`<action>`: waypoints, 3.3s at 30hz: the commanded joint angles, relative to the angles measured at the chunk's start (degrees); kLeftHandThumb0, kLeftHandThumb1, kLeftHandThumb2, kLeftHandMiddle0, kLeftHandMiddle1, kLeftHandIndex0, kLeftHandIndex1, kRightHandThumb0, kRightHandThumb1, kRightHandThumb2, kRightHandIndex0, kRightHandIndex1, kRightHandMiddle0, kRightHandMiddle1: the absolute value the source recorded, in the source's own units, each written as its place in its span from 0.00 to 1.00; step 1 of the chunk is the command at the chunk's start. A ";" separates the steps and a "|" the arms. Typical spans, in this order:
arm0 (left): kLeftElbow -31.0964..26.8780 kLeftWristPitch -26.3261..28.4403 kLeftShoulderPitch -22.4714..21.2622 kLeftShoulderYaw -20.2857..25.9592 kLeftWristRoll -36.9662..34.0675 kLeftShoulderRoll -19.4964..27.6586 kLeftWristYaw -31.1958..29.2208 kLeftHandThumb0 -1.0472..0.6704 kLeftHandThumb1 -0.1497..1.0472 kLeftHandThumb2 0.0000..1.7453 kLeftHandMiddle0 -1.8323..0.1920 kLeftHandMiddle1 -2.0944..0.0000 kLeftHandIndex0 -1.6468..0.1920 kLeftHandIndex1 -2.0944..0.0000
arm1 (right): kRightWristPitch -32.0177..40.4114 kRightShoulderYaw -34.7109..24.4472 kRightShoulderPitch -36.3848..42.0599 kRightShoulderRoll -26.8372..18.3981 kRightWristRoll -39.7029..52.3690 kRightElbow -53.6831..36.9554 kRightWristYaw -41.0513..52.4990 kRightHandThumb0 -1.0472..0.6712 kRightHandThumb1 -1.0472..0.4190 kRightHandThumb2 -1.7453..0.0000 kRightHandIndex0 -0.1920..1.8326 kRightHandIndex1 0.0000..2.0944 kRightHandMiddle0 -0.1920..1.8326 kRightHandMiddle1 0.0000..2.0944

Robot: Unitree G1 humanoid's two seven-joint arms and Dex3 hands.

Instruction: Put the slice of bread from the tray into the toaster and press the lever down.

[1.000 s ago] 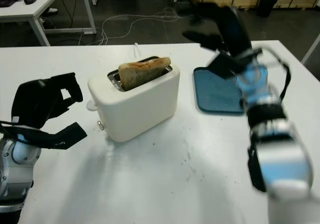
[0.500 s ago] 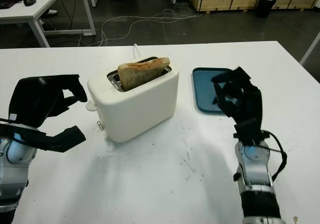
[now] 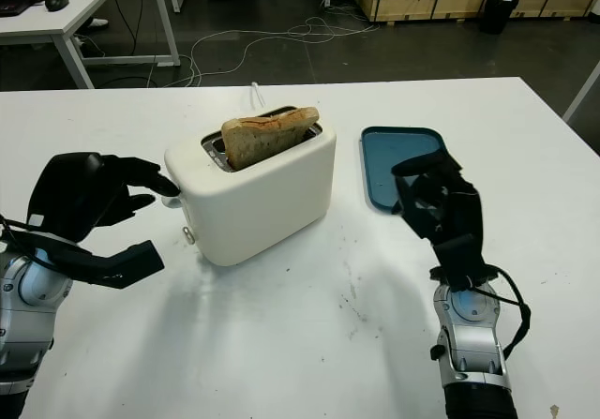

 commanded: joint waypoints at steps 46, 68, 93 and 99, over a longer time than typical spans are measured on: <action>12.40 3.11 -3.95 -12.16 4.66 -1.50 -4.96 0.67 0.84 0.00 0.34 0.37 0.22 0.98 | -2.40 -0.50 -0.04 -0.71 2.06 -0.33 8.17 0.36 0.09 0.77 0.52 0.83 0.36 0.83; 27.05 13.66 -0.10 -16.18 2.12 -13.86 4.37 0.70 0.89 0.13 0.48 0.37 0.21 0.98 | -2.13 -2.42 2.02 -2.62 3.02 -1.34 10.19 0.35 0.09 0.79 0.52 0.83 0.36 0.83; 1.77 17.27 -1.20 -16.50 -4.64 -6.34 -8.53 0.73 0.89 0.10 0.42 0.30 0.15 0.86 | -4.25 -1.80 1.99 -1.70 3.55 -0.65 10.94 0.36 0.09 0.79 0.53 0.83 0.36 0.83; -0.73 7.58 -0.31 -8.10 -11.14 -9.05 4.60 0.66 0.78 0.39 0.43 0.17 0.48 0.31 | -6.62 -1.64 0.12 -0.06 5.74 2.95 12.46 0.36 0.09 0.80 0.52 0.83 0.34 0.83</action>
